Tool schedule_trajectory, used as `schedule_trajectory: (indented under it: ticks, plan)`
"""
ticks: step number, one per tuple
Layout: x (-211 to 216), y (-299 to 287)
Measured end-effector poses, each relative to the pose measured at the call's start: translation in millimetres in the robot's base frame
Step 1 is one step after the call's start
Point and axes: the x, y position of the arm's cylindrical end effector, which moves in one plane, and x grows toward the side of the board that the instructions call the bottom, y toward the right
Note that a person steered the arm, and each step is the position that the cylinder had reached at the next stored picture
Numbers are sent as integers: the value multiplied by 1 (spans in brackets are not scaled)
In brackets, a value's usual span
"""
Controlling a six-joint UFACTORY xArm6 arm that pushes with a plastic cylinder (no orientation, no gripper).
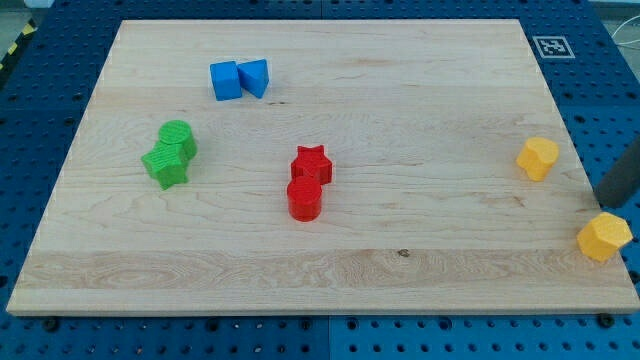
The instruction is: Push yellow hexagon to the bottom right
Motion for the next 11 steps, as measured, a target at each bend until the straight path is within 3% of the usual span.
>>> schedule_trajectory:
  ticks: [2,4,8,11]
  plan:
    - [41,12]
    - [41,-35]
    - [21,-54]
    - [46,-56]
